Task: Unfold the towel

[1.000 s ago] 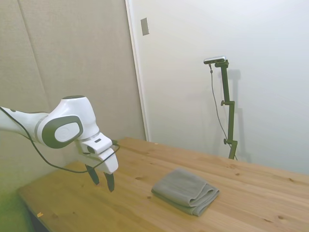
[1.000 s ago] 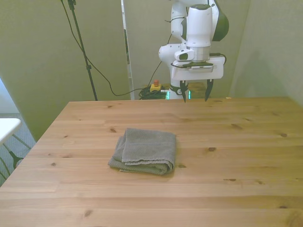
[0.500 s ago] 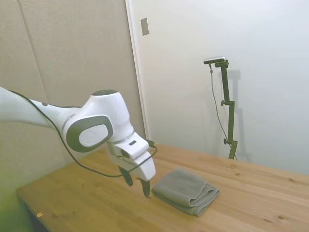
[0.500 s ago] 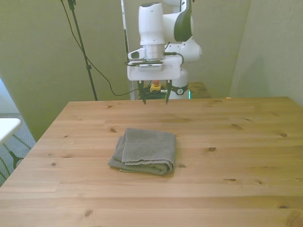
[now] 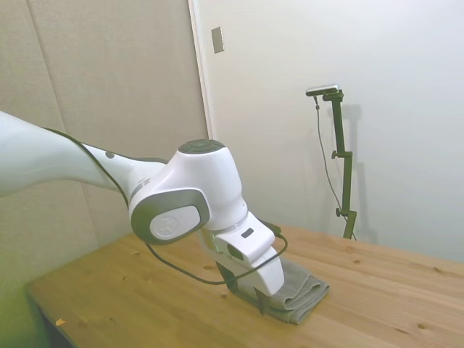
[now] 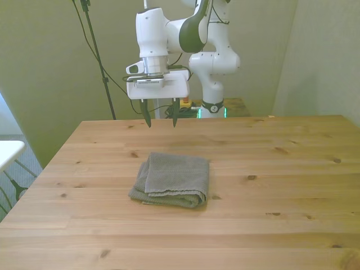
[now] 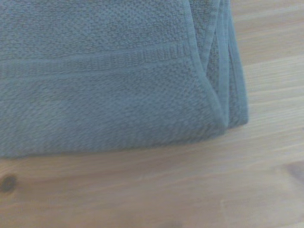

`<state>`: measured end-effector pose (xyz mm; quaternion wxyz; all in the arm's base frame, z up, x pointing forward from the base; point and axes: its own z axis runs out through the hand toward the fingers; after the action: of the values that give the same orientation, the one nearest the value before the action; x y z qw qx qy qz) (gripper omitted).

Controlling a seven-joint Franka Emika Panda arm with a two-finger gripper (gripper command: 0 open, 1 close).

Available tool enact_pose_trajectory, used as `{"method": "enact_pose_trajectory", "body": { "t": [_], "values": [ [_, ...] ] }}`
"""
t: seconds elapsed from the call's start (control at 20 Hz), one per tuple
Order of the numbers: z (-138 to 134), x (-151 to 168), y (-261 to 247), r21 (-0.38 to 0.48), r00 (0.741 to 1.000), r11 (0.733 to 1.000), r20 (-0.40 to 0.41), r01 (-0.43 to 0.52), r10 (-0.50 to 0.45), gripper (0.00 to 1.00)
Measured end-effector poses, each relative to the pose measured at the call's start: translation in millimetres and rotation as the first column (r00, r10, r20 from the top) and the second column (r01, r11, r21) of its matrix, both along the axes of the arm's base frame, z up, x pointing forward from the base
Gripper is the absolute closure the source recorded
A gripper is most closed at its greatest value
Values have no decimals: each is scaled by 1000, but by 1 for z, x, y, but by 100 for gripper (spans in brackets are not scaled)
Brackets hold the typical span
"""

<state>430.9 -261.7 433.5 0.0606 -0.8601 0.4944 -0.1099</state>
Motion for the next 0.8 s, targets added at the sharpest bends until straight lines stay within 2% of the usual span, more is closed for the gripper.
{"method": "enact_pose_trajectory", "body": {
  "t": [0.15,0.25,0.5,0.8],
  "values": [
    [-8,10,-35,29,998,998,17,61,-62,0],
    [-12,16,-58,80,996,994,36,77,-80,0],
    [-33,36,-92,250,997,968,66,21,-39,0],
    [-51,44,-89,382,996,922,89,-58,26,0]
  ]
}}
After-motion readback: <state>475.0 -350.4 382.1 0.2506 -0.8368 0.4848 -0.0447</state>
